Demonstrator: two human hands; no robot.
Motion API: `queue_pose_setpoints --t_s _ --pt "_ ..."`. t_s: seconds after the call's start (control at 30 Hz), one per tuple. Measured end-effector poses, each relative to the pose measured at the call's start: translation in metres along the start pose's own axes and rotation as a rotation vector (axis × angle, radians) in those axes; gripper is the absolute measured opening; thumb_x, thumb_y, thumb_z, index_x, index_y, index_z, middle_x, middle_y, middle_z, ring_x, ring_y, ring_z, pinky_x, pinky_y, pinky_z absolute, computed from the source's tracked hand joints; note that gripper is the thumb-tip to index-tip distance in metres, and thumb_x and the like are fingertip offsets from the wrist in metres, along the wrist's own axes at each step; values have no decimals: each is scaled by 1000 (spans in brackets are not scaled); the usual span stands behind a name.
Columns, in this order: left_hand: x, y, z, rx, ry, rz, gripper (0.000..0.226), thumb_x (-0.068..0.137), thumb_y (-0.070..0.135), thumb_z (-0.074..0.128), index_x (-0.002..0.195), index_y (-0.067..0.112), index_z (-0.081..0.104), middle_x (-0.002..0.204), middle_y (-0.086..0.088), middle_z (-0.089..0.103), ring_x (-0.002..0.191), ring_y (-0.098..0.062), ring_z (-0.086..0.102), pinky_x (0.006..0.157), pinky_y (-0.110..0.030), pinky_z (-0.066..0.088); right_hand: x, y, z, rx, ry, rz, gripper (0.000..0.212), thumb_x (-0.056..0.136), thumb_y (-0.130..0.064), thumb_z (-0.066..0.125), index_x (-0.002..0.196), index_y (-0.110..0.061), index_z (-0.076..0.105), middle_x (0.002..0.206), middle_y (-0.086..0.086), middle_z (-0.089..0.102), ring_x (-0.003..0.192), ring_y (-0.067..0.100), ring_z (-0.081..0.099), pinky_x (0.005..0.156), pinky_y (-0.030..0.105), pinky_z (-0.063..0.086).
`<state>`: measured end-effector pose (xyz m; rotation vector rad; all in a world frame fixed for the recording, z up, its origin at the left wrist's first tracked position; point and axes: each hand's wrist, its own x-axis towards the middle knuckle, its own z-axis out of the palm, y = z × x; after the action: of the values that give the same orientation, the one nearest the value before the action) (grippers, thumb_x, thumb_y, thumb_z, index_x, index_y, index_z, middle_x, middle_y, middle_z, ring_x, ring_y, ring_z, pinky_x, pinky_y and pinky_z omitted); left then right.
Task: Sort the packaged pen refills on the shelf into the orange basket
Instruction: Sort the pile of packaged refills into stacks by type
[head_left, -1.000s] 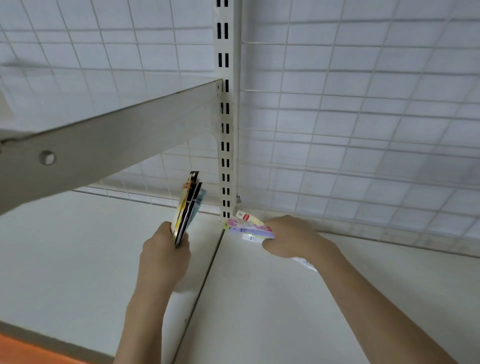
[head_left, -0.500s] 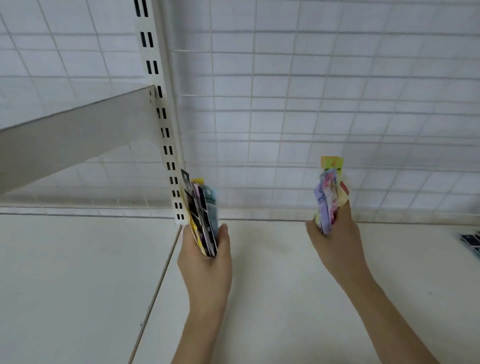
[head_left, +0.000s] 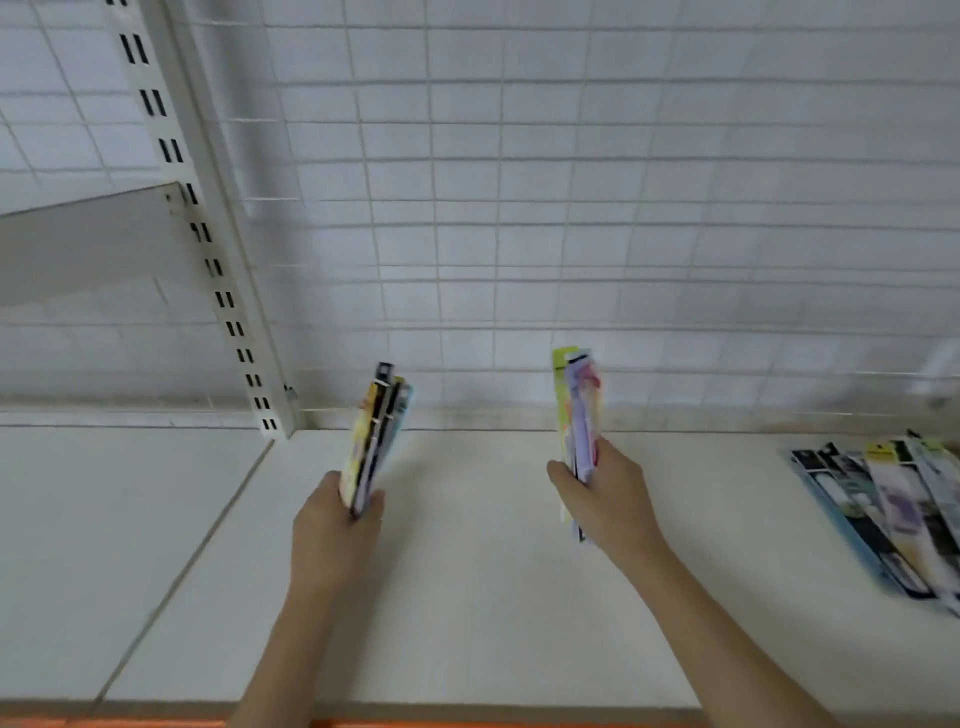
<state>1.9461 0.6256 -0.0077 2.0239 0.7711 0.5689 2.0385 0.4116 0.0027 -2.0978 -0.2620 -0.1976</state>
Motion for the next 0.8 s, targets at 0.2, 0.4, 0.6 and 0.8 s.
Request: queue_pose_setpoints --t_s 0.2,0.4,0.6,0.8 --pt "-69 53 46 -45 159 40 21 93 23 50 90 3 46 75 -13 52 73 -32 50 64 -35 36 -13 44 -91 -214 127 -152 46 85 -22 60 57 -26 25 63 3 40 64 23 44 55 34 36" --pt "-143 102 102 -27 147 191 27 93 30 48 79 7 44 62 -14 53 59 -35 52 58 -41 43 -21 75 -169 -174 184 -247 50 85 -15 63 59 -31 23 60 -7 30 50 5 34 46 21 24" --pt "-161 144 118 -42 109 196 29 93 33 47 77 9 44 64 -10 53 61 -35 53 60 -41 45 -14 78 -241 -138 198 -166 48 85 -16 62 54 -20 26 53 -1 31 46 15 33 46 27 25" --pt "-166 173 131 -80 -13 163 34 91 35 51 66 16 37 60 -7 49 52 -27 47 57 -45 51 -14 83 -283 -174 178 -123 40 84 -16 62 58 -13 32 50 2 35 48 21 36 48 31 29"
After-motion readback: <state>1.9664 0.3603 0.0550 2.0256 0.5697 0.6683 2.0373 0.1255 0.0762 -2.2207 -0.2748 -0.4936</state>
